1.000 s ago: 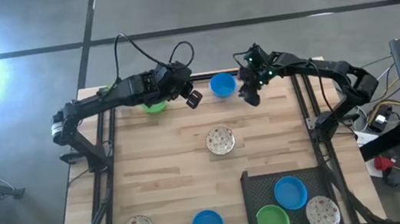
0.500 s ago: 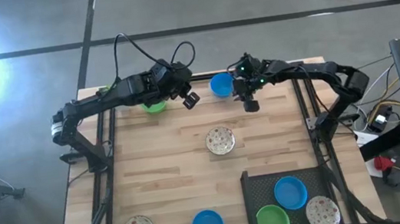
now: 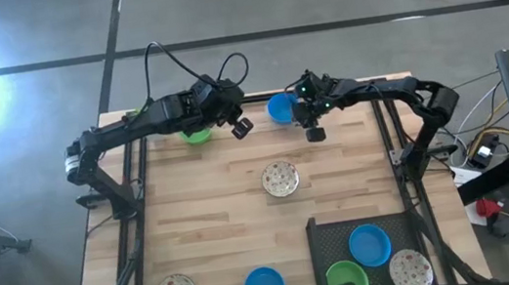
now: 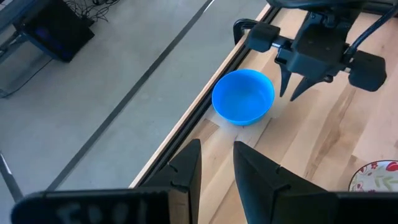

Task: Pick & Place Mini bowls
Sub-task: Stack the top blue bowl on top of the blue bowl on the shelf

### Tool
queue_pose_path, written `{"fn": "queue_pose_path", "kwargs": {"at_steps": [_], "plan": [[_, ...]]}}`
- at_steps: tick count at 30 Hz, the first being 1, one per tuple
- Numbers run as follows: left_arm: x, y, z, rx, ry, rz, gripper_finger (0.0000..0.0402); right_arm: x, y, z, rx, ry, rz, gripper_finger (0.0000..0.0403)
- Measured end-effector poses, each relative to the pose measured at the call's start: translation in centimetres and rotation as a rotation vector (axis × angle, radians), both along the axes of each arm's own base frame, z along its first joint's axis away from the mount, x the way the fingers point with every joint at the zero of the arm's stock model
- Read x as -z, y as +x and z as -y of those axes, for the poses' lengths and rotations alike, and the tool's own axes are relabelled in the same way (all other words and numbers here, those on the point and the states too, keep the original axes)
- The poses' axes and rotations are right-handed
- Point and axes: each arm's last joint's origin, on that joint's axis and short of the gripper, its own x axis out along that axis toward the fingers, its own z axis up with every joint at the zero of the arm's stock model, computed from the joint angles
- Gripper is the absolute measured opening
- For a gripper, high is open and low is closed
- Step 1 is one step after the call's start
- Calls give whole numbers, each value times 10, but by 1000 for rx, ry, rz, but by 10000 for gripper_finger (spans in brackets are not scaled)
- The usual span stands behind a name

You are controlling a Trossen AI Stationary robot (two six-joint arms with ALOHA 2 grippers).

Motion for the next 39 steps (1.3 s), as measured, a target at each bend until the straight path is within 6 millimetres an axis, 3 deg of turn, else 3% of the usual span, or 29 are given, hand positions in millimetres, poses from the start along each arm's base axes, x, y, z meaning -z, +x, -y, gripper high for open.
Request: {"fn": "queue_pose_path", "kwargs": {"at_steps": [16, 39], "plan": [[0, -1, 0, -15, -13, 9, 87, 0, 4, 9, -49, -116, 37, 69], [0, -1, 0, -20, -17, 14, 87, 7, -7, 17, -14, -114, 40, 63]]}}
